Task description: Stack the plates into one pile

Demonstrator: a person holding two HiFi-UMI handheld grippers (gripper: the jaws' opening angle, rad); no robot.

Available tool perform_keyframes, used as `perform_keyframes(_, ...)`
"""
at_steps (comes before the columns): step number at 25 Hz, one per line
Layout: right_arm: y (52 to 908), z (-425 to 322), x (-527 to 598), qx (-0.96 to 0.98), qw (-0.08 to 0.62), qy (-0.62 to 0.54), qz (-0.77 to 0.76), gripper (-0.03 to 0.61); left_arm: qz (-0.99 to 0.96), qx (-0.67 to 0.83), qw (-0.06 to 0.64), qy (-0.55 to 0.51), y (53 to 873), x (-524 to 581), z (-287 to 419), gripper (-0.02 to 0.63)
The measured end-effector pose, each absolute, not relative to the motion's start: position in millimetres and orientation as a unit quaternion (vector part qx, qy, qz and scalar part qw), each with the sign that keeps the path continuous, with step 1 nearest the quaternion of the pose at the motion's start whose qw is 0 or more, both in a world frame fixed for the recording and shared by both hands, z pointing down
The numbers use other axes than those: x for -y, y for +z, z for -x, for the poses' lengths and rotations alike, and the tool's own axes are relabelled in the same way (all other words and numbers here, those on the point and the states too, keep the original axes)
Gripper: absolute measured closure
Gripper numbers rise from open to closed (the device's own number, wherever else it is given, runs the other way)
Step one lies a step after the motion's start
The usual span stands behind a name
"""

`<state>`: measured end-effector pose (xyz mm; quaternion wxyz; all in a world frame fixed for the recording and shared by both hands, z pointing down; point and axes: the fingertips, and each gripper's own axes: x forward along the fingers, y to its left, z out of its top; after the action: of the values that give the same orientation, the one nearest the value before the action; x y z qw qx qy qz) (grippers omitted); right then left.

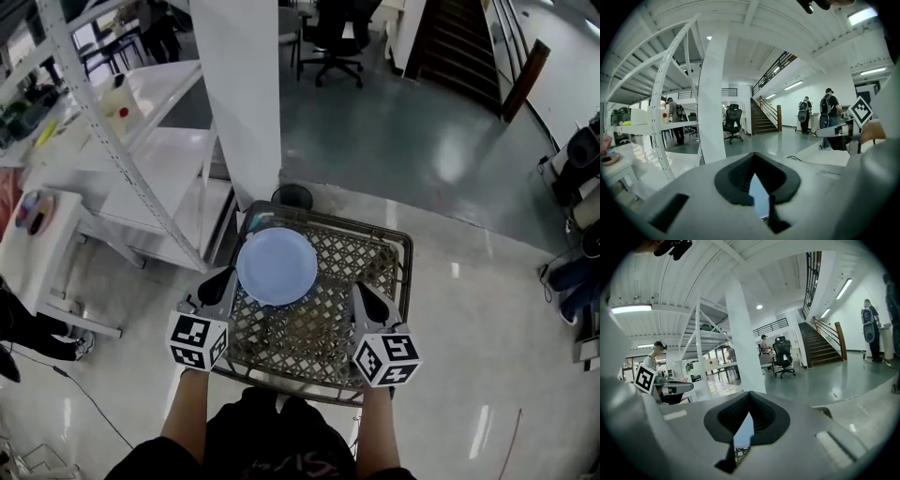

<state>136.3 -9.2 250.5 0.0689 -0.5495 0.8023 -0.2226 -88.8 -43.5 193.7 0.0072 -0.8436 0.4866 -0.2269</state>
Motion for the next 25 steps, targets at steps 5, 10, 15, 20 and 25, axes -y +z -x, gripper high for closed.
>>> perform_keyframes(5,226,-143,-3,-0.809,0.08,-0.197,0.548,0.569,0.842,-0.495,0.031,-0.213,171,26,87,0.614)
perform_keyframes(10,207,-154,-10,-0.813,0.093,-0.172,0.549,0.569,0.841,-0.501,0.048,-0.198,158,19,84,0.614)
perform_keyframes(15,195,-165,-19,-0.813,0.094,-0.153,0.553,0.569,0.842,-0.503,0.065,-0.186,140,11,76,0.614)
perform_keyframes(20,184,-173,-27,-0.814,0.094,-0.136,0.557,0.568,0.839,-0.507,0.076,-0.183,127,4,69,0.614)
perform_keyframes(25,180,-180,-30,-0.815,0.102,-0.132,0.555,0.568,0.837,-0.511,0.079,-0.182,124,-1,63,0.614)
